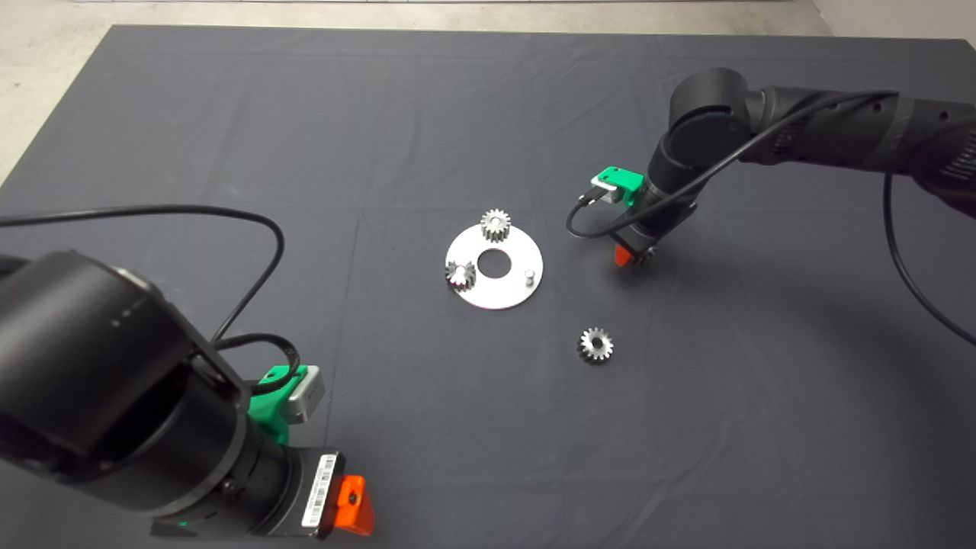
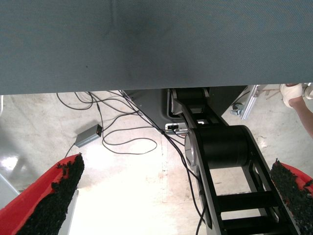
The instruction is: Remove an incorrectly installed larger gear and replace it with the correct smaller gear
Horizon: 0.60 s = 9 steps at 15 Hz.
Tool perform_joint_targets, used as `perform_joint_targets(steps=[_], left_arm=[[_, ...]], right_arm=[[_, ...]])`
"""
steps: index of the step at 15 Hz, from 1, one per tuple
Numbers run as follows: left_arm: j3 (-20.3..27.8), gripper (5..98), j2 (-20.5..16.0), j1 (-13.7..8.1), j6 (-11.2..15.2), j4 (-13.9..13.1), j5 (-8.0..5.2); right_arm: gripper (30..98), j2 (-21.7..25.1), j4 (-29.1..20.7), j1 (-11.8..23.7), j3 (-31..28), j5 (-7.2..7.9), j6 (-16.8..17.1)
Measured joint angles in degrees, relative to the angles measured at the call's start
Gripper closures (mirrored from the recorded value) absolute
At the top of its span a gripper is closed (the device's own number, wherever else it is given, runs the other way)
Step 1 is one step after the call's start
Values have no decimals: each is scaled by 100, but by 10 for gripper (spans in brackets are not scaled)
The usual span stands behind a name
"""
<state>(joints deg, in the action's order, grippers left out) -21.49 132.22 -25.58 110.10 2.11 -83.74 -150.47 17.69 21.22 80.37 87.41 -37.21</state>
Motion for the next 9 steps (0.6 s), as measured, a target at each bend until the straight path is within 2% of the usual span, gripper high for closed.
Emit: perform_joint_targets(steps=[3,4,7,9], left_arm=[[0,54,0,0,2,0,0],[0,54,0,0,2,1,2],[0,54,0,0,2,1,2],[0,54,0,0,1,0,0]], right_arm=[[751,0,-5,51,-17,2,0],[715,0,-3,53,-17,0,0],[704,0,-5,52,-17,2,-2],[657,0,-5,52,-28,2,-2]])
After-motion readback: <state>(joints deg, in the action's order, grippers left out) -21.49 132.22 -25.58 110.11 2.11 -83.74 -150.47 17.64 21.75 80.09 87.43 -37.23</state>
